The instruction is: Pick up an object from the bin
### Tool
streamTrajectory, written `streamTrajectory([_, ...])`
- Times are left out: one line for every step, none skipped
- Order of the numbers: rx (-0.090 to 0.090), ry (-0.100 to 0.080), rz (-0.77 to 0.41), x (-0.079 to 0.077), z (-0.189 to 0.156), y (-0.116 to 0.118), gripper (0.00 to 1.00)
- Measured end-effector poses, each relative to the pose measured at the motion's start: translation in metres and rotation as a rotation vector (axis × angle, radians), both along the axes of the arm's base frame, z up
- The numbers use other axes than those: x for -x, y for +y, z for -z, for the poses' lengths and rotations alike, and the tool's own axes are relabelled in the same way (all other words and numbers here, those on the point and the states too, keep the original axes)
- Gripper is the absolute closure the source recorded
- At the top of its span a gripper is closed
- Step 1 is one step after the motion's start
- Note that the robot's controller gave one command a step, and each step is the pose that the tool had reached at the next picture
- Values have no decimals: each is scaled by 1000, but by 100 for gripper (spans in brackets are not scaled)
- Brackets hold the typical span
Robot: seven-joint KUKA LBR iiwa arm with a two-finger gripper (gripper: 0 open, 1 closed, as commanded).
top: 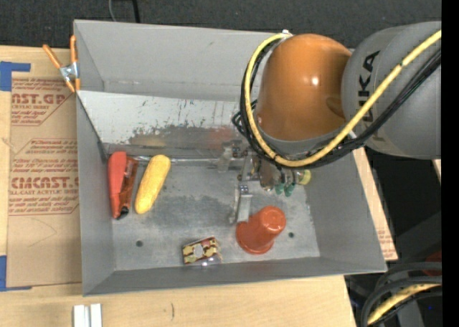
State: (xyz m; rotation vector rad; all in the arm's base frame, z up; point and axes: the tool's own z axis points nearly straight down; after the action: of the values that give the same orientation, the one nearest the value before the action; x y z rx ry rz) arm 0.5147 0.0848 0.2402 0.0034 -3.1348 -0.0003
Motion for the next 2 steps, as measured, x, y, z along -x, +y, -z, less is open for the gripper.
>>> streamTrajectory([-1,-8,1,-1,-5,0,0])
streamTrajectory([0,0,-65,10,-39,-3,0])
